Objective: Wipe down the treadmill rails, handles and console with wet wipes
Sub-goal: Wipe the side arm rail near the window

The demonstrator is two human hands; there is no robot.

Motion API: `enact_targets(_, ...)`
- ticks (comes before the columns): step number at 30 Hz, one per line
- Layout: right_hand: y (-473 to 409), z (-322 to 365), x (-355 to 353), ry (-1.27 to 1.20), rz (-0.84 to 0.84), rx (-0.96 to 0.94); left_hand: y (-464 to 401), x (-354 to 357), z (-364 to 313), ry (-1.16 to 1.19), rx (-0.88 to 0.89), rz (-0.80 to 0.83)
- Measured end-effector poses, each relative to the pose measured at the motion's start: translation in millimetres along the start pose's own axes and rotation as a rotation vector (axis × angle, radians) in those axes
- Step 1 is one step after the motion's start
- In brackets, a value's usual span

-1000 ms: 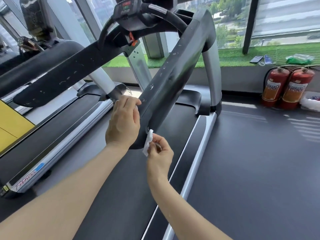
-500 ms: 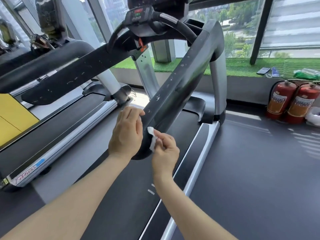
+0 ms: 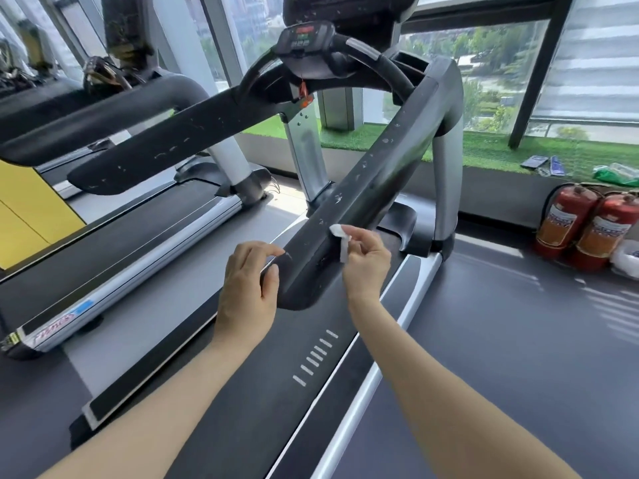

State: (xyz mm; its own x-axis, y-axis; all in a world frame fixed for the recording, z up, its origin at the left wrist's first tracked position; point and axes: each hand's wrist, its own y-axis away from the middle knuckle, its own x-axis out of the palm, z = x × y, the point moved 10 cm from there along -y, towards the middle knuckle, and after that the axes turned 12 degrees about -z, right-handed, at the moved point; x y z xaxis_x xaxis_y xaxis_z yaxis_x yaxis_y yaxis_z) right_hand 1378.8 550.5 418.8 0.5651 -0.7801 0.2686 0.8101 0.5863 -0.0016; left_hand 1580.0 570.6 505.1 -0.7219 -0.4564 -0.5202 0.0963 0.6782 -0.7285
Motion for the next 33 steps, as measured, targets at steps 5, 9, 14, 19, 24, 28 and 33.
enact_targets(5,66,6,-3,-0.052,0.107,-0.066,15,-2,7,0.055,-0.023,0.043)
enact_targets(9,97,13,-2,-0.043,0.22,-0.093,17,-6,4,0.063,0.028,0.068)
enact_targets(14,65,-25,-24,-0.085,-0.001,0.23,24,-11,6,0.086,0.08,0.12)
enact_targets(19,88,-24,-19,0.026,-0.095,0.211,27,-10,6,0.077,0.095,0.139)
enact_targets(24,126,20,-3,0.028,0.018,-0.086,28,-6,9,0.071,0.086,0.153)
enact_targets(28,104,-20,-22,0.091,-0.114,0.093,27,-10,7,0.073,0.123,0.119)
enact_targets(33,117,-21,-23,0.065,-0.113,0.137,29,-8,8,0.074,0.128,0.112)
